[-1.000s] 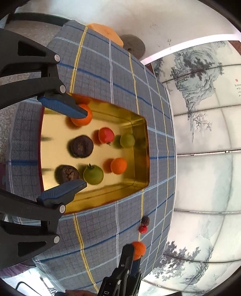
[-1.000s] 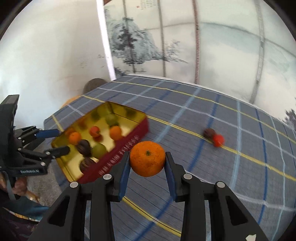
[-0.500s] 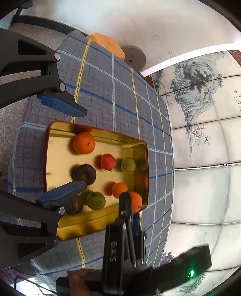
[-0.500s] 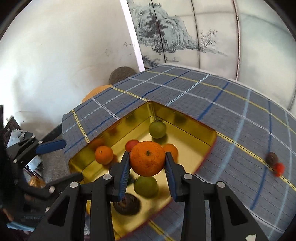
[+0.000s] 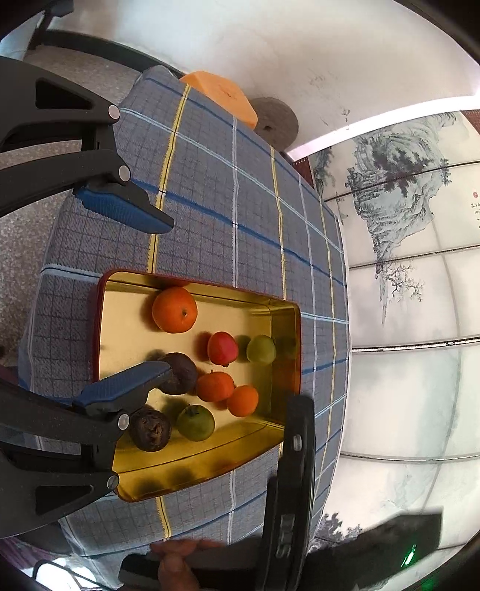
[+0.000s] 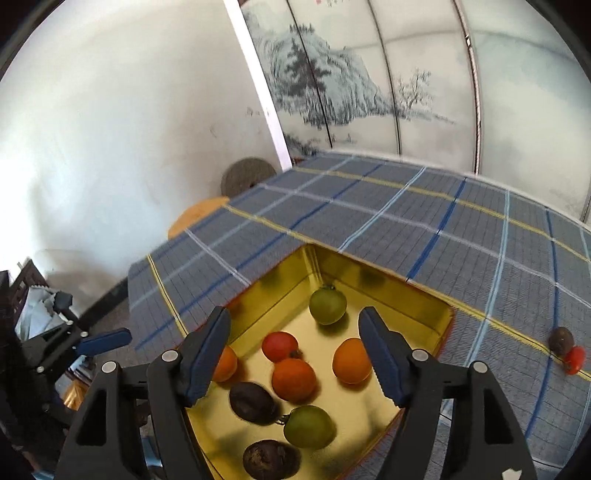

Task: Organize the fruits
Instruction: 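Lower the orange into the tin and open the right gripper, then move the left gripper to the last dark brown fruit and grasp it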

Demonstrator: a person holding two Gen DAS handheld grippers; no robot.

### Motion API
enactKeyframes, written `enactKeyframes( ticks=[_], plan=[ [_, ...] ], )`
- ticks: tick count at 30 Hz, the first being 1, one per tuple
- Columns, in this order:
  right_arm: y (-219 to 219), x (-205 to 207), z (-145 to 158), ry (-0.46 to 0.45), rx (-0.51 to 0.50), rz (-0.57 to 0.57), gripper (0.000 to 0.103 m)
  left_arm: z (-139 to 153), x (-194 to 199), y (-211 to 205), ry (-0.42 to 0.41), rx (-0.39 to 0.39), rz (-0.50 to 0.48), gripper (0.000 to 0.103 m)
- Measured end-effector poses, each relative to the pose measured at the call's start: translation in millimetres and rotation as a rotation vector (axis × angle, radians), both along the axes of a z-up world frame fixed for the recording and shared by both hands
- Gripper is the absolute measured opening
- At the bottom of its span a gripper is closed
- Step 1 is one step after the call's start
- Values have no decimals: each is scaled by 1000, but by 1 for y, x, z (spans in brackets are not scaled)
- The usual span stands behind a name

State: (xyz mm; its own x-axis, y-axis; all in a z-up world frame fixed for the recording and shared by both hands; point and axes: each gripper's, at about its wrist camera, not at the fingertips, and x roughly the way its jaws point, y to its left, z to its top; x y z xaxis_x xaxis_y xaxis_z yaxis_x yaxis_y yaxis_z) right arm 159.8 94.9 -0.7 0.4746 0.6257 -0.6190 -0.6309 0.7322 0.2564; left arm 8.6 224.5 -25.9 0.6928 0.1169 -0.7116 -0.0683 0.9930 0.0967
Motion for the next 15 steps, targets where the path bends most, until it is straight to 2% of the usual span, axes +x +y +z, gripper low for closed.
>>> enactKeyframes(
  ticks=[3, 6, 15],
  plan=[
    [-24, -14, 6, -39, 14, -36, 71, 4, 0, -3, -9, 8, -7, 72],
    [-60, -27, 3, -73, -25, -102, 74, 8, 1, -7, -16, 23, -20, 72],
    [-210, -41, -28, -38, -252, -421, 74, 22, 15, -56, -38, 91, -122, 73]
  ],
)
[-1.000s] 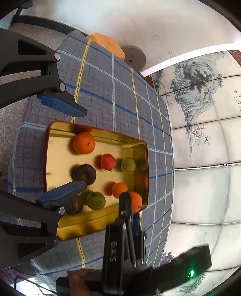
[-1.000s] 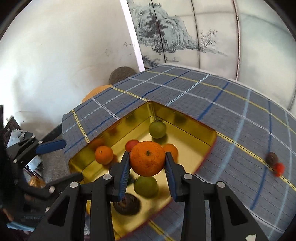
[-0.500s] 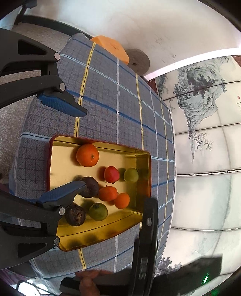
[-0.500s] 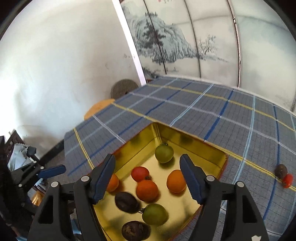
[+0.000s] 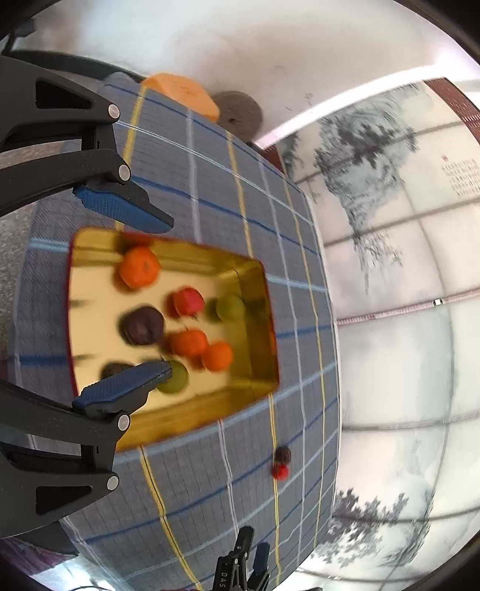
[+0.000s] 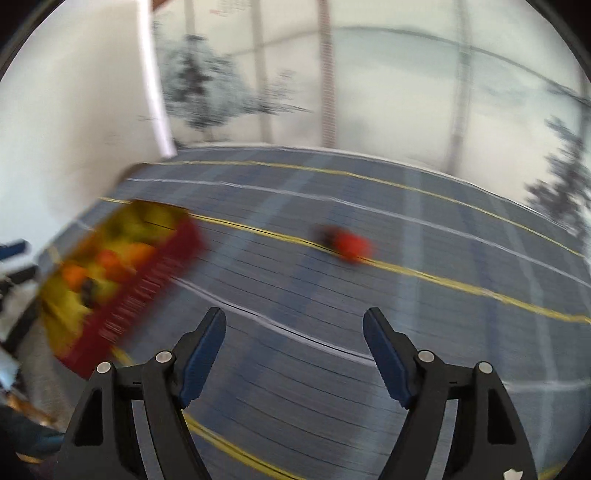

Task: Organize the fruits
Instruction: 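Move the left gripper to the last dark brown fruit and grasp it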

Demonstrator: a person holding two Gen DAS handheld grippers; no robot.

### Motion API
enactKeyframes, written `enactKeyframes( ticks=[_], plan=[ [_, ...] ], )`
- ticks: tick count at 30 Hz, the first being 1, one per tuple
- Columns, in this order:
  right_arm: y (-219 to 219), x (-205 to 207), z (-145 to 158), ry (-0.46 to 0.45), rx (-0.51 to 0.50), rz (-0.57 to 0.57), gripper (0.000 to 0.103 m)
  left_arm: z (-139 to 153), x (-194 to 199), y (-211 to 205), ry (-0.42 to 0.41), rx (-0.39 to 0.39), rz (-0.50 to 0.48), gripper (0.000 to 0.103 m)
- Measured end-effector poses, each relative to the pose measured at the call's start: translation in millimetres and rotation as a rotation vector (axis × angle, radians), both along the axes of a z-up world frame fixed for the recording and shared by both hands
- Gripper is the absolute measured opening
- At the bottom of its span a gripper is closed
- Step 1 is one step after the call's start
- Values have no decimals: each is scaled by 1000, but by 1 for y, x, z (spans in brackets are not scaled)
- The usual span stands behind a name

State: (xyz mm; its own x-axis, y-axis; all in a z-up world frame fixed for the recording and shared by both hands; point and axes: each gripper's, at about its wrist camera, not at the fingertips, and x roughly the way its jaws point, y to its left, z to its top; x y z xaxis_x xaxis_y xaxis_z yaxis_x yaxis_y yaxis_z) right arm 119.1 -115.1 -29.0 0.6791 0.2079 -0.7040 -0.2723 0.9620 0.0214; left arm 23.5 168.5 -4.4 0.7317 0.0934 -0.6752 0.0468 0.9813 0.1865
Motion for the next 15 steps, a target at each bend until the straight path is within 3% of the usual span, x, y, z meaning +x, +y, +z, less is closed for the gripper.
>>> enactKeyframes(
  ticks=[6, 10, 13, 15],
  plan=[
    [-84, 2, -13, 54, -110, -173, 76, 7, 21, -49, -10, 45, -85, 74],
    [-122, 7, -24, 84, -126, -229, 77, 10, 45, -91, -2, 68, -151, 75],
    [-136, 7, -32, 88, -109, -243, 78, 12, 71, -118, 32, 43, -195, 76],
    [-140, 7, -37, 91, -86, -244, 78, 13, 92, -133, 70, -19, -225, 76]
  ],
)
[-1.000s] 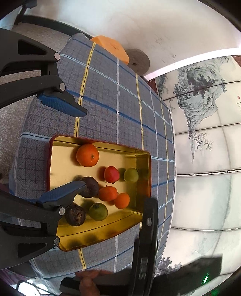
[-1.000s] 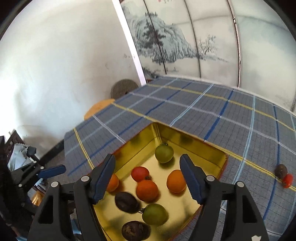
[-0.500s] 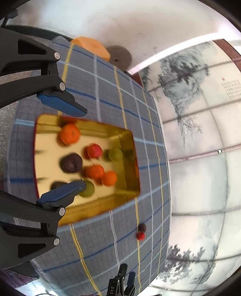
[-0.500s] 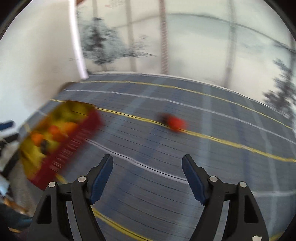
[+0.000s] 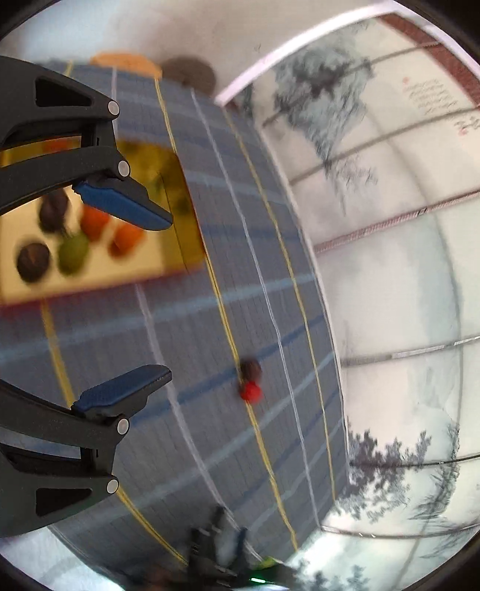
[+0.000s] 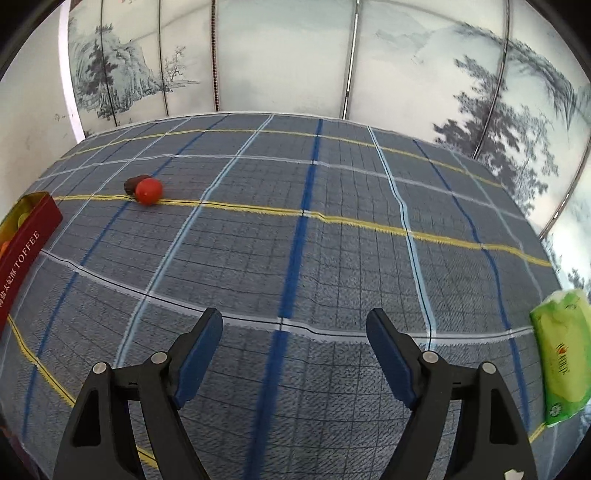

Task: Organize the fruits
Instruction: 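Move the left gripper to the last dark brown fruit and grasp it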

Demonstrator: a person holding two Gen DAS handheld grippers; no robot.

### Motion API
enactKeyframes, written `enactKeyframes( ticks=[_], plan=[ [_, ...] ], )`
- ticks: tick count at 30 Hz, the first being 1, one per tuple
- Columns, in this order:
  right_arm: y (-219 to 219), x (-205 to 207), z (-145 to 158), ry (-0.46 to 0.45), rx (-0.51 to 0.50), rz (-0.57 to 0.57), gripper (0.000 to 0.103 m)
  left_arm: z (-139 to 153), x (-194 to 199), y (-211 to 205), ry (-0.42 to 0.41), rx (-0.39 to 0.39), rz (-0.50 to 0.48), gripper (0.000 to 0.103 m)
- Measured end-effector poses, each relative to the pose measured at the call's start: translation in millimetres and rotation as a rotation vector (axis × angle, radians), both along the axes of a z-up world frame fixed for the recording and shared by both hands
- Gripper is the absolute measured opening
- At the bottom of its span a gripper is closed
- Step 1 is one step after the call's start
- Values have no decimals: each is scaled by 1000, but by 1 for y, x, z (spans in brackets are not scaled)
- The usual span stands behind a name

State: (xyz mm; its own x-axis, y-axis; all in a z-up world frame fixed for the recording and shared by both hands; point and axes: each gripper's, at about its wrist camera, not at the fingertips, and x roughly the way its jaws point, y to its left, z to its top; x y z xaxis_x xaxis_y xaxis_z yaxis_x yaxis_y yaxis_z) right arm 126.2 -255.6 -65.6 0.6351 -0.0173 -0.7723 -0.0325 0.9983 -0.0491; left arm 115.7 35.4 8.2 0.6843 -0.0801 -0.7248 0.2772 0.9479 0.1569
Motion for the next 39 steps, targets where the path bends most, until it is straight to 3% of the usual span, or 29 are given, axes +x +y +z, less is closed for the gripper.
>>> enactKeyframes(
  ticks=[4, 11, 14, 17, 24, 28, 32, 39],
  plan=[
    [-2, 0, -5, 2, 30, 17, 78, -7, 59, -24, 115, -135, -22, 76],
    [-5, -5, -1, -29, 88, 45, 82, -44, 139, -51, 184, -180, -50, 75],
    [-8, -6, 0, -35, 119, 54, 82, -60, 167, -52, 266, -255, -8, 65],
    [-5, -7, 0, -37, 127, 77, 84, -69, 187, -50, 323, -330, 55, 63],
    [0, -9, 2, -47, 131, 113, 88, -90, 203, -63, 391, -353, 84, 55],
    [-3, -9, 3, -54, 152, 114, 88, -96, 205, -58, 390, -429, 107, 55],
    [-4, -10, 4, -57, 161, 119, 90, -107, 195, -41, 402, -582, 144, 55],
    [-5, -11, 5, -65, 168, 117, 92, -108, 198, -32, 390, -638, 146, 53]
  ],
)
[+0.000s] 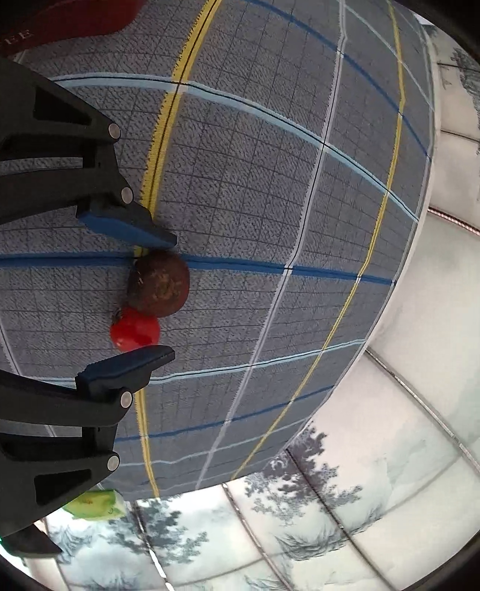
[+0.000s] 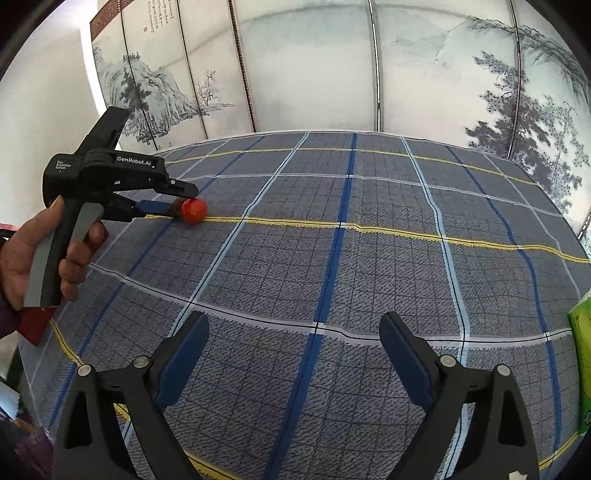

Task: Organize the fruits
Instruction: 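Move the left gripper to the last dark brown fruit and grasp it, then carry the dark fruit into the tin with the left gripper while the right gripper grasps the red tomato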

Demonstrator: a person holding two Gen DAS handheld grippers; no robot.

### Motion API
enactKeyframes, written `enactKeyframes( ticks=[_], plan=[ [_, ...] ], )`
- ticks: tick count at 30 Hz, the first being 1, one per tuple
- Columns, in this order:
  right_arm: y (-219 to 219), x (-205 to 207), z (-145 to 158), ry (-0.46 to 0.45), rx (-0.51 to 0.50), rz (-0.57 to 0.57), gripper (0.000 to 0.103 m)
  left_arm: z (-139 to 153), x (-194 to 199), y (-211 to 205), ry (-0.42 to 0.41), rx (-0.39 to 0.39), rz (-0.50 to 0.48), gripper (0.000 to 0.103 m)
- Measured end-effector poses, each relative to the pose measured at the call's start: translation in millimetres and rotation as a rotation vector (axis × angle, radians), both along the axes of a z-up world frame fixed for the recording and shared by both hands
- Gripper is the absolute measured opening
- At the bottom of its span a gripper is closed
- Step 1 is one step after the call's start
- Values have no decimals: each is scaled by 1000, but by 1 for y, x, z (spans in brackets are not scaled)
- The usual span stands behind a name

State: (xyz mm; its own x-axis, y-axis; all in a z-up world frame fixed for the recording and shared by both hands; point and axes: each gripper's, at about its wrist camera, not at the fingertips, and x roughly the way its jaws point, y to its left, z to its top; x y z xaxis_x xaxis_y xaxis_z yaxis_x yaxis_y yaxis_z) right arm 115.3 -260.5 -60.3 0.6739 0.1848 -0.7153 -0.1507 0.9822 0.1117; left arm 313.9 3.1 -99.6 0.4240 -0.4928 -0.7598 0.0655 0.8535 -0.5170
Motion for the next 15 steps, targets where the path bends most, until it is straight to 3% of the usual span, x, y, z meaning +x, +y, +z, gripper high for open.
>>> enactKeyframes(
  ticks=[3, 9, 15],
  plan=[
    [-1, 0, 0, 2, 2, -3, 92, -2, 3, -1, 5, 28, 17, 40],
    [-2, 0, 0, 8, 1, -6, 97, -3, -5, 3, -1, 2, 36, 37],
    [-6, 1, -2, 19, 10, -19, 97, 18, -43, 13, -67, 50, 56, 37]
  ],
)
